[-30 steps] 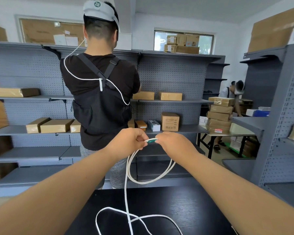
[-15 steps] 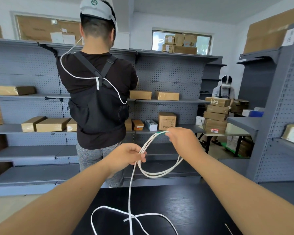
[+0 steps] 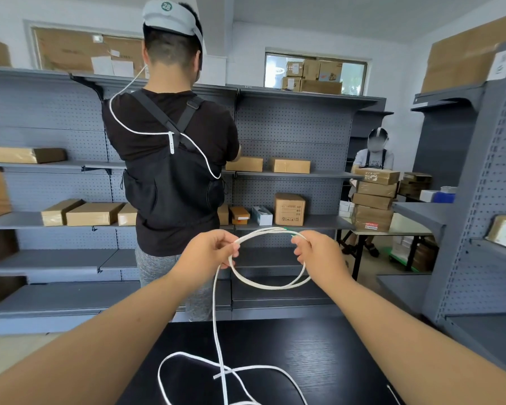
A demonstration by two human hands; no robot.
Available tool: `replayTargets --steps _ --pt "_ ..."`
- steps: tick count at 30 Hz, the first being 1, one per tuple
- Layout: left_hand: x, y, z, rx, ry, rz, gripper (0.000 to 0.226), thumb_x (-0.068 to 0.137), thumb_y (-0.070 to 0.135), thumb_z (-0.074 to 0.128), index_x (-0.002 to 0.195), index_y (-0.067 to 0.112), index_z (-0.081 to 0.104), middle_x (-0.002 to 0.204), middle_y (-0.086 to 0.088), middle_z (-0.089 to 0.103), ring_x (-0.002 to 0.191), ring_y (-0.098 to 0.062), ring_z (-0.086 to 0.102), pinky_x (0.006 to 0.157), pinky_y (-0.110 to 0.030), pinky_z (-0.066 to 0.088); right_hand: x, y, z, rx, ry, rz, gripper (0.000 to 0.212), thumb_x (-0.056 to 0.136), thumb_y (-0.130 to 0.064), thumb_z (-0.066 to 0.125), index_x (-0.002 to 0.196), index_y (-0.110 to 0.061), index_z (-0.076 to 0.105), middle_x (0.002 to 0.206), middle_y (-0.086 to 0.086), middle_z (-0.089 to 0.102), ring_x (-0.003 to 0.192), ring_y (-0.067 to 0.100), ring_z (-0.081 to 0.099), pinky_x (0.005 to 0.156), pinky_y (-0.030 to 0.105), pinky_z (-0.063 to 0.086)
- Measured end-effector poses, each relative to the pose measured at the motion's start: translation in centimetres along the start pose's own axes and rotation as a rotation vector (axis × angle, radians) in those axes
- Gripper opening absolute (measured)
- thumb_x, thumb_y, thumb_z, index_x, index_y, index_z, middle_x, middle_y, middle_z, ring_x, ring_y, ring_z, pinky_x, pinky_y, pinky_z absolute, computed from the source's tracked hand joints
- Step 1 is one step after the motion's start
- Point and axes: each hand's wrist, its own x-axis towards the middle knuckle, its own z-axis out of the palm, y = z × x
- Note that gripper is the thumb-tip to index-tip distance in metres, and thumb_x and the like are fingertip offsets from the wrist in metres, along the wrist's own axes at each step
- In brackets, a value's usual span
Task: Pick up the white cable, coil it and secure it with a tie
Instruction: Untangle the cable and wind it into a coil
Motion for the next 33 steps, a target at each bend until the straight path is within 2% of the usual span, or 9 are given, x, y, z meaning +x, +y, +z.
replayTargets --steps 3,6,10,14,19,24,28,31,33 --pt "0.4 0.7 -0.5 0.139 -0.002 0.032 0.009 0.089 0.010 0.059 0.085 0.013 0.067 0.068 0.003 0.064 0.050 0.001 0.055 0.060 -0.018 0.055 -0.1 0.4 0.5 0.074 -0.065 0.031 0.022 0.095 -0.018 0.042 0.089 -0.008 0.060 0.079 0.005 0.062 0.069 0.019 0.057 0.074 0.038 0.051" --pt "0.7 1.6 -1.0 0.205 -0.009 0.050 0.012 0.089 0.011 0.059 0.081 0.015 0.066 0.067 0.002 0.063 0.043 -0.001 0.052 0.050 -0.009 0.046 -0.3 0.5 0.8 0.079 -0.138 0.010 0.014 0.097 -0.023 0.041 0.095 -0.017 0.054 0.083 -0.003 0.060 0.071 0.014 0.059 0.076 0.038 0.053" --pt "1.0 2.6 -1.4 0.266 -0.055 0.057 0.015 0.090 0.013 0.059 0.077 0.016 0.065 0.066 0.001 0.062 0.044 -0.005 0.048 0.051 -0.012 0.047 -0.3 0.2 1.0 -0.009 -0.204 -0.079 0.012 0.096 -0.031 0.041 0.105 -0.025 0.047 0.090 -0.004 0.057 0.084 0.018 0.060 0.077 0.036 0.048" --pt "1.1 2.9 -1.5 0.251 -0.096 0.047 0.015 0.089 0.012 0.059 0.075 0.015 0.065 0.065 0.002 0.062 0.040 -0.003 0.048 0.050 -0.014 0.048 0.0 -0.1 1.0 -0.094 -0.166 -0.180 0.038 0.097 -0.031 0.040 0.132 -0.020 0.040 0.104 -0.004 0.054 0.096 0.014 0.051 0.082 0.028 0.039" --pt "1.0 2.6 -1.0 0.264 -0.105 0.049 0.018 0.089 0.014 0.060 0.072 0.018 0.064 0.063 0.004 0.062 0.039 0.000 0.048 0.049 -0.011 0.047 0.2 -0.5 1.2 -0.318 -0.223 -0.288 0.044 0.096 -0.033 0.042 0.138 -0.020 0.035 0.133 0.006 0.048 0.121 0.025 0.047 0.095 0.038 0.040" --pt "1.0 2.2 -0.8 0.300 -0.135 0.056 0.021 0.090 0.014 0.058 0.070 0.022 0.061 0.062 0.008 0.060 0.040 0.002 0.049 0.048 -0.008 0.044 0.1 -0.7 1.3 -0.545 -0.222 -0.369 0.023 0.099 -0.026 0.036 0.110 -0.014 0.053 0.100 0.006 0.056 0.097 0.028 0.057 0.077 0.036 0.043" --pt "0.7 1.6 -0.6 0.440 -0.127 0.102 0.015 0.092 0.020 0.055 0.078 0.022 0.060 0.068 0.009 0.061 0.053 -0.002 0.053 0.053 -0.009 0.045 0.3 -1.0 1.0 -0.601 -0.214 -0.388 0.016 0.099 -0.019 0.036 0.087 -0.018 0.046 0.083 0.003 0.046 0.085 0.027 0.056 0.069 0.034 0.040" --pt "0.4 0.9 -0.2 0.435 -0.107 0.106 0.011 0.093 0.021 0.053 0.090 0.016 0.061 0.077 0.006 0.066 0.061 -0.010 0.055 0.066 -0.025 0.052 0.7 -1.3 0.8 -0.641 -0.210 -0.409 0.013 0.095 -0.010 0.040 0.094 -0.016 0.052 0.087 0.004 0.050 0.087 0.026 0.055 0.068 0.030 0.035" --pt "0.2 0.6 0.1 0.344 -0.103 0.075 0.011 0.093 0.020 0.052 0.091 0.014 0.061 0.073 0.007 0.066 0.060 -0.008 0.053 0.062 -0.020 0.050 0.8 -1.5 0.7 -0.662 -0.228 -0.379 0.015 0.092 -0.005 0.044 0.097 -0.015 0.054 0.091 0.005 0.054 0.088 0.025 0.055 0.069 0.028 0.035"
